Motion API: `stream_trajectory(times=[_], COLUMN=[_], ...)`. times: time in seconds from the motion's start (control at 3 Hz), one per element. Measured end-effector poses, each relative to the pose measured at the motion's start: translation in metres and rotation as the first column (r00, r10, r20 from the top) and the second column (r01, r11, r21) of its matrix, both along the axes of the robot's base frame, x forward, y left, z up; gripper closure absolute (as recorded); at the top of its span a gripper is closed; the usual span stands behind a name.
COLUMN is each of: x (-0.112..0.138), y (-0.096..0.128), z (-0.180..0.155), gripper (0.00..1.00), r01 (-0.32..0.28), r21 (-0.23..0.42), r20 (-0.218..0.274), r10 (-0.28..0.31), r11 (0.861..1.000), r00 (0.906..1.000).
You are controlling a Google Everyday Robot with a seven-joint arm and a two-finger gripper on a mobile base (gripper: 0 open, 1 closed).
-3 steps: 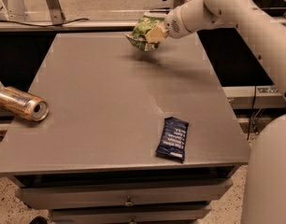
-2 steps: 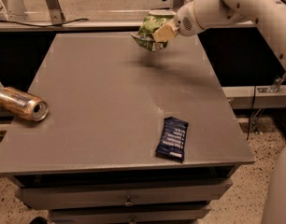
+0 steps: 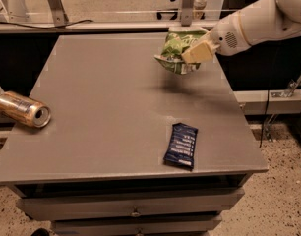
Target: Move green jalapeno chip bag near rxbar blueberry
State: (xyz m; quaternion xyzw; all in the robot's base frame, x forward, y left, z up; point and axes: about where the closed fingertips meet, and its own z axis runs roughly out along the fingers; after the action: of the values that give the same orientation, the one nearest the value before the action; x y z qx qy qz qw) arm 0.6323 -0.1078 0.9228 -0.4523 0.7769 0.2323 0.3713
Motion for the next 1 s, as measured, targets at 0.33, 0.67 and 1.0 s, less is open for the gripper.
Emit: stream_trajectory(times=[0.33,0.67,1.0], x=[-0.044,-0.08,-0.104], y=[-0.021,-0.027,-0.022], z=[-0.017,-0.031,-0.04], gripper=[1.0,1.0,1.0], r01=[-0.025,-0.057,-0.088], r21=[-0.01,-0.003,0.016], r20=[-0.059,-0.107,-0.137], r10=[0.025,0.057,0.09], r11=[1.0,0.998,0.996], r00=[0.9979,0.9927,0.9864])
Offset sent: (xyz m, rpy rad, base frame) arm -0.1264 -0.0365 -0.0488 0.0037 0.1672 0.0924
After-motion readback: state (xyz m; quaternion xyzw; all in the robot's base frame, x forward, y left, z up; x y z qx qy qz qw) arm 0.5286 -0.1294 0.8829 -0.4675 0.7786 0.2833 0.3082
